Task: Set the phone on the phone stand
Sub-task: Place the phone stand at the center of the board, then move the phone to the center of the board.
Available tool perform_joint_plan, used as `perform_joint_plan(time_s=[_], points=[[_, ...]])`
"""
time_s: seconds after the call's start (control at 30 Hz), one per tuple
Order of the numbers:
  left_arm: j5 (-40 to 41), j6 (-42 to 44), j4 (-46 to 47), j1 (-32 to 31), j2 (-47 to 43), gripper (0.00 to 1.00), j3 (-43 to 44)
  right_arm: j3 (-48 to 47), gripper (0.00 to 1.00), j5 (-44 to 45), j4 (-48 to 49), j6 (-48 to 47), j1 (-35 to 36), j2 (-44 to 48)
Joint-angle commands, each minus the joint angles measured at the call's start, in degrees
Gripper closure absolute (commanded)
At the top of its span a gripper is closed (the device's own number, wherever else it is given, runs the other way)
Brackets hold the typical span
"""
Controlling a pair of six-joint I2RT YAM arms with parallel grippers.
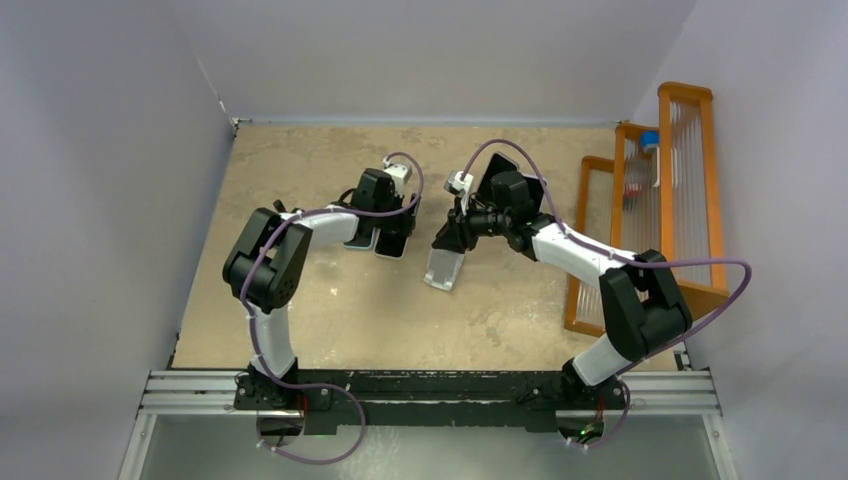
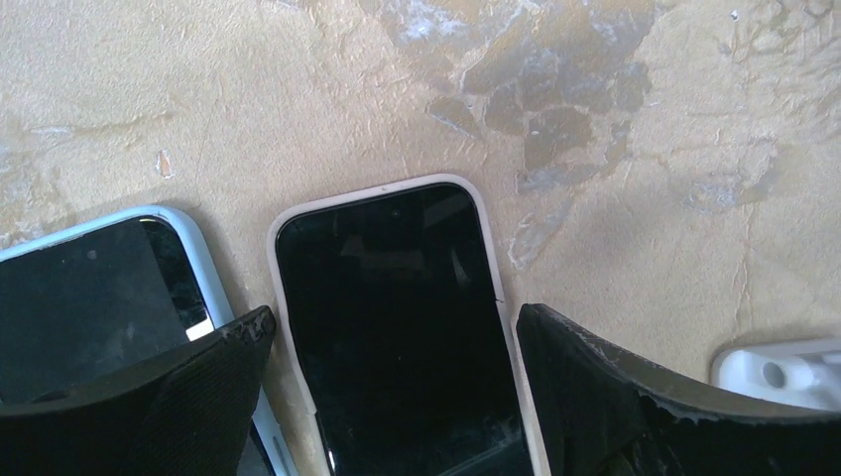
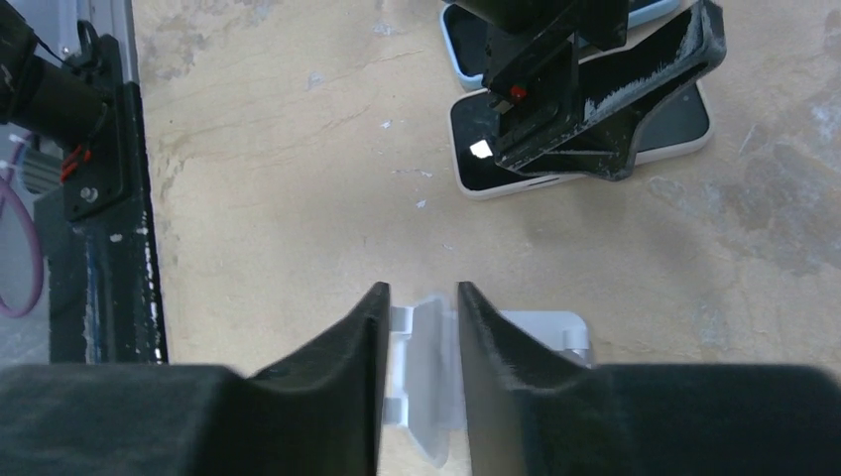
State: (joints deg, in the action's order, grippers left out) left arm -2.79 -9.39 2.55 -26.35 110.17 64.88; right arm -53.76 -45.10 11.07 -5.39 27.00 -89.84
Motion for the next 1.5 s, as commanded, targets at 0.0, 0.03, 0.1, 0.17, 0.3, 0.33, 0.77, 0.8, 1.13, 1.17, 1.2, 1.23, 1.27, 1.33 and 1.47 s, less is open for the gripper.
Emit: perform_joint_plan(time_s=[0.0,0.03,0.1,0.17,0.3,0.33,0.77,0.8,1.13,1.17,1.2,1.23,1.27,1.33,1.47], points=[[-1.43,0.17,0.75,-1.38,-0.20,0.10,-3.38,-0.81,0.56,-2.22,1.86,-0.06,0.25,2.39],[-1.41,0.10,1.10,-1.70,-0.17,0.12,-4.30,-0.82,0.51,-1.99,2.11,-0.05,0.24,2.39],[-1.24,0.03,1.76,-2.52,-0.06,0.14,-5.88,-1.15,0.45,-0.87,2.37,-0.19,0.29,2.27],[-0.83,0.02,2.25,-3.00,-0.15,0.15,-7.42,-1.75,0.41,-0.05,2.29,-0.24,0.29,2.20],[-1.06,-0.19,3.21,-3.55,-0.79,0.20,-10.37,-2.49,0.37,4.59,4.99,1.62,0.26,4.22],[-1.01,-0.26,3.44,-3.79,-0.78,0.21,-10.74,-2.42,0.37,6.22,6.06,2.51,0.24,5.03],[-6.37,-2.83,6.25,-4.44,-7.63,0.87,-17.34,-1.79,0.31,28.63,15.19,17.25,0.21,4.29],[-6.54,-3.21,7.84,-4.42,-9.43,0.89,-18.64,-2.81,0.32,30.66,15.36,19.14,0.17,2.51],[-3.35,-4.63,20.81,-4.50,-20.55,0.94,-26.30,-11.59,0.41,29.95,13.45,35.44,0.49,-15.85],[-3.06,-4.59,21.73,-4.48,-20.96,0.94,-26.33,-12.01,0.41,29.22,13.24,35.68,0.71,-16.72],[-3.24,-4.36,22.02,-4.36,-20.93,0.93,-26.01,-12.54,0.41,28.75,12.90,35.64,0.88,-17.42],[-3.38,-3.85,21.49,-4.34,-20.51,0.91,-25.01,-13.09,0.41,27.97,12.34,35.16,0.96,-18.32],[-3.76,-3.29,19.83,-4.36,-19.83,0.84,-23.57,-13.61,0.41,27.40,11.74,34.77,0.99,-18.73],[-5.84,-2.37,16.27,-4.45,-18.91,0.65,-21.22,-14.28,0.41,27.28,10.41,33.75,1.04,-18.85],[-10.03,-2.25,12.19,-4.79,-20.43,0.43,-21.29,-14.59,0.40,27.26,7.50,31.46,1.10,-17.82]])
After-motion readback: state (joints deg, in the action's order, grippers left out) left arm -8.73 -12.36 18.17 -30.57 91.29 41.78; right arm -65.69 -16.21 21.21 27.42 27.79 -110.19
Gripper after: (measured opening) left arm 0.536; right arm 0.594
